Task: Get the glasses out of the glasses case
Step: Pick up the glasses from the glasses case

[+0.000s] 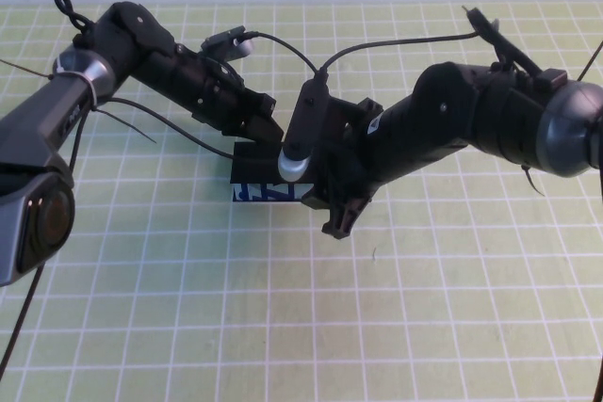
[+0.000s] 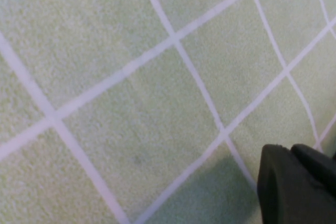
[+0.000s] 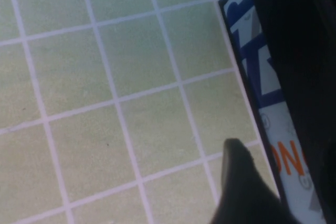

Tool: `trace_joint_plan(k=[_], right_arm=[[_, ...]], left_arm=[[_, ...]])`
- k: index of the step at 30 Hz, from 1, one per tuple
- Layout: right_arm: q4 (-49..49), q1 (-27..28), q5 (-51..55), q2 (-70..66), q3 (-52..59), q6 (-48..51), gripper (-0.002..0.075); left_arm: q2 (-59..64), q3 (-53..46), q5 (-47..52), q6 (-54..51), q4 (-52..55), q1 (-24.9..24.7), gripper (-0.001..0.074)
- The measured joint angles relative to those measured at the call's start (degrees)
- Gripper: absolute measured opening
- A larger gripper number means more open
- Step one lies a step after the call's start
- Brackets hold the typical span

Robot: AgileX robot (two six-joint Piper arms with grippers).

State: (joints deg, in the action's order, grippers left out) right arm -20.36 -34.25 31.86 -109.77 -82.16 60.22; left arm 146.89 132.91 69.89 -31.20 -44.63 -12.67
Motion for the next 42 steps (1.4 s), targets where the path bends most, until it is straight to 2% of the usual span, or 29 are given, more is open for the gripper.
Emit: trace_joint_plan(k=[14, 18, 23, 30, 42], right_arm=[[-0.04, 0.00, -1.07, -1.35, -1.68, 0.32, 0.0293], [-0.04, 0.00, -0.34, -1.35, -1.97, 0.32, 0.0293], [-0.04, 0.00, 0.12, -1.35, -2.06, 0.32, 0.0293], [-0.04, 0.00, 0.39, -1.35, -2.06, 0.32, 0.0293], [-0.04, 0.00, 1.01, -1.35, -2.06, 0.32, 0.0293]], left_arm=[[-0.75, -0.26, 0.00, 2.89, 1.28, -0.12, -0.0004], [-4.37, -3.06, 0.00, 2.89, 2.71, -0.14, -0.0004], [-8.90, -8.07, 0.00, -1.88, 1.30, -0.24, -0.0004], [-6.71, -9.12, -2.94, -5.14, -3.87, -0.24, -0.0004], [-3.25, -9.12, -1.32, -5.67, -4.38, -0.24, -0.0004]])
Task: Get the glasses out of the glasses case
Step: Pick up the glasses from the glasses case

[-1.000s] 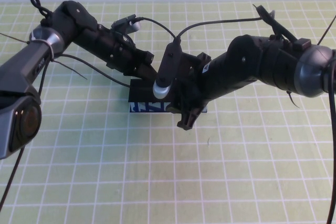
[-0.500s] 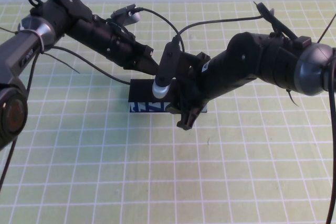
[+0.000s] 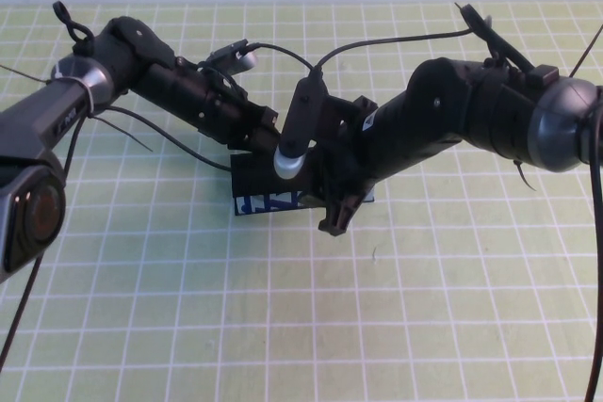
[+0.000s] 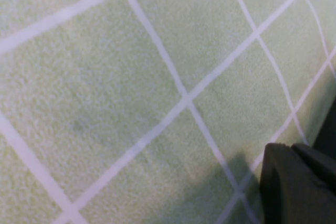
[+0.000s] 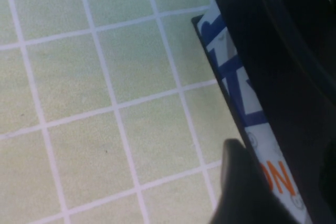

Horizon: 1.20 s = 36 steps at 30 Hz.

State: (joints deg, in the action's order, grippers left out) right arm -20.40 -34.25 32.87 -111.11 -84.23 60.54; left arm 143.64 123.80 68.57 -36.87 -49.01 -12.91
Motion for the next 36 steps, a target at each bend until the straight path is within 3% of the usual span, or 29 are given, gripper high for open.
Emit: trace_joint_plan(k=[12, 27, 36], right_arm=[[3.77, -1.27, -0.11, -0.99, -0.04, 8.27, 0.0293], [7.66, -1.27, -9.70, -5.35, -0.39, 8.80, 0.0292], [9.75, -1.27, -12.51, -6.57, -0.39, 8.82, 0.0246]], left_arm=[[0.00, 0.00, 0.24, -0.45, -0.13, 0.00, -0.0004], [0.00, 0.00, 0.24, -0.59, -0.13, 0.00, -0.0004], [0.00, 0.00, 0.24, -0.68, -0.13, 0.00, -0.0004]])
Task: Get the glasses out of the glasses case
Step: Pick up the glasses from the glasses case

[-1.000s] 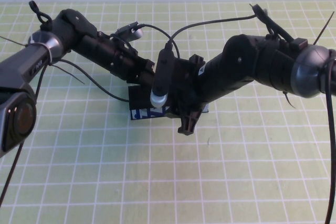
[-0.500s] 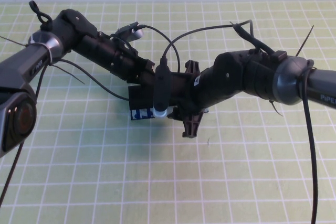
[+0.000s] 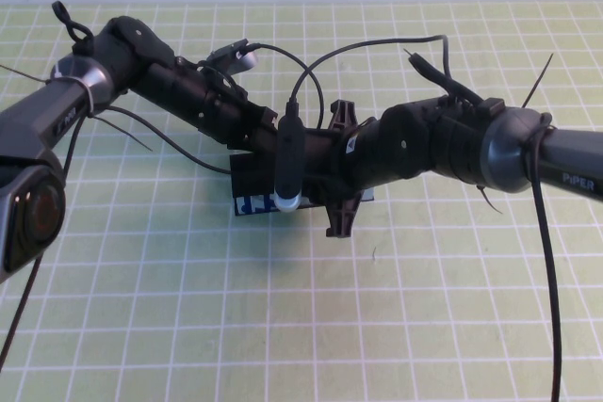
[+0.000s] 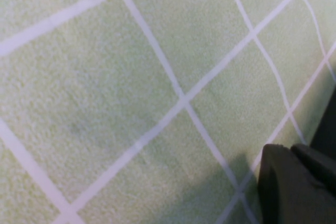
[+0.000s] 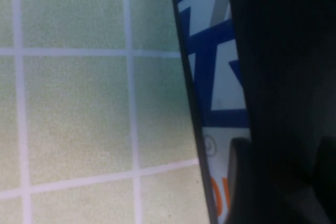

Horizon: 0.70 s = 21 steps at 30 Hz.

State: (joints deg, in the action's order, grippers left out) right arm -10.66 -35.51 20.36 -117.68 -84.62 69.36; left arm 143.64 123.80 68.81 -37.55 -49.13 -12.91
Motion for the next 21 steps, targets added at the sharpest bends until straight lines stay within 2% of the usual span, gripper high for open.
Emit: trace_joint_plan(k=[5, 13, 21], right_arm=[[0.39, -0.10, -0.74, -0.10, 0.00, 0.23, 0.0196], [0.88, -0.47, -1.74, -0.10, 0.00, 0.70, 0.0055], [1.00, -0.47, -1.63, 2.64, 0.00, 0.72, 0.0011]], left_arm=[[0.00, 0.00, -0.36, -0.27, 0.00, 0.00, -0.0004], [0.00, 0.00, -1.51, -0.31, 0.00, 0.22, -0.0004], [0.00, 0.00, -1.28, -0.31, -0.14, 0.22, -0.0004]])
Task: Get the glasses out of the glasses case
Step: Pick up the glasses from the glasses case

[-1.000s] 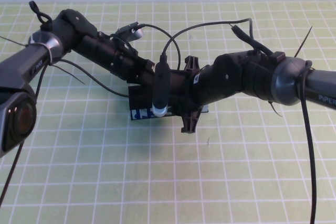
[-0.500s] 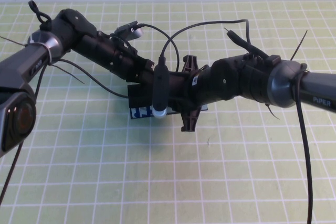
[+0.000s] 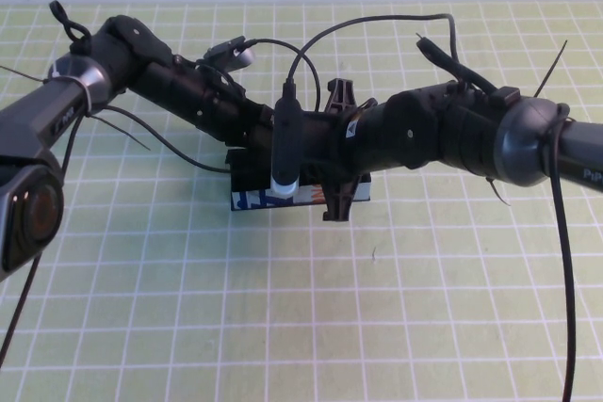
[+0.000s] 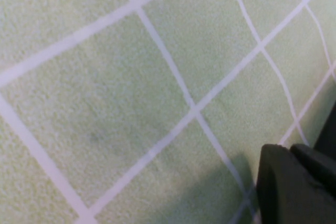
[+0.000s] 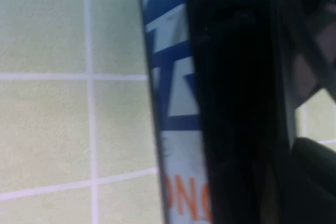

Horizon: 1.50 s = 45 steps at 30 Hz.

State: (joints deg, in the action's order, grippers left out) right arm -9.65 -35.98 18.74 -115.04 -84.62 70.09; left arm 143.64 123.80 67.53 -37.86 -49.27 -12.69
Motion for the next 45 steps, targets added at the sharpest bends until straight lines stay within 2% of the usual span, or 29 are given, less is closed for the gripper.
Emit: trace_joint_plan(k=[6, 11, 14, 17, 21, 28, 33, 45], right_arm=[[-0.36, 0.00, 0.00, 0.61, 0.00, -0.31, 0.0002], [-0.82, 0.00, 0.00, 0.61, 0.00, -0.42, 0.0001], [-1.50, 0.00, 0.00, 0.61, 0.00, -0.42, 0.0001], [-1.85, 0.00, -0.10, 0.61, 0.00, -0.53, 0.0001], [-2.29, 0.00, -0.10, 0.61, 0.00, -0.51, 0.0001], [-2.87, 0.00, -0.10, 0.61, 0.00, -0.51, 0.0001], [-3.26, 0.00, -0.10, 0.61, 0.00, -1.10, 0.0001], [-3.83, 0.00, -0.10, 0.61, 0.00, -1.48, 0.0001]], left_arm=[[-3.49, 0.96, 1.61, 0.00, 0.80, 1.33, -0.0004], [-12.79, 2.23, 1.80, 0.00, 3.95, 4.35, -0.0004], [-20.83, -0.71, 1.80, -1.24, 7.09, 4.93, -0.0004], [-28.27, -10.77, 2.02, -7.52, 3.37, 4.93, -0.0004], [-35.38, -28.41, 1.73, -21.00, -4.80, 4.81, -0.0004], [-37.92, -50.99, -4.59, -42.34, -13.07, 4.71, -0.0004], [-36.79, -56.57, -12.17, -52.55, -19.65, 4.71, -0.0004], [-29.52, -57.06, -17.57, -68.67, -36.61, 4.71, -0.0004]])
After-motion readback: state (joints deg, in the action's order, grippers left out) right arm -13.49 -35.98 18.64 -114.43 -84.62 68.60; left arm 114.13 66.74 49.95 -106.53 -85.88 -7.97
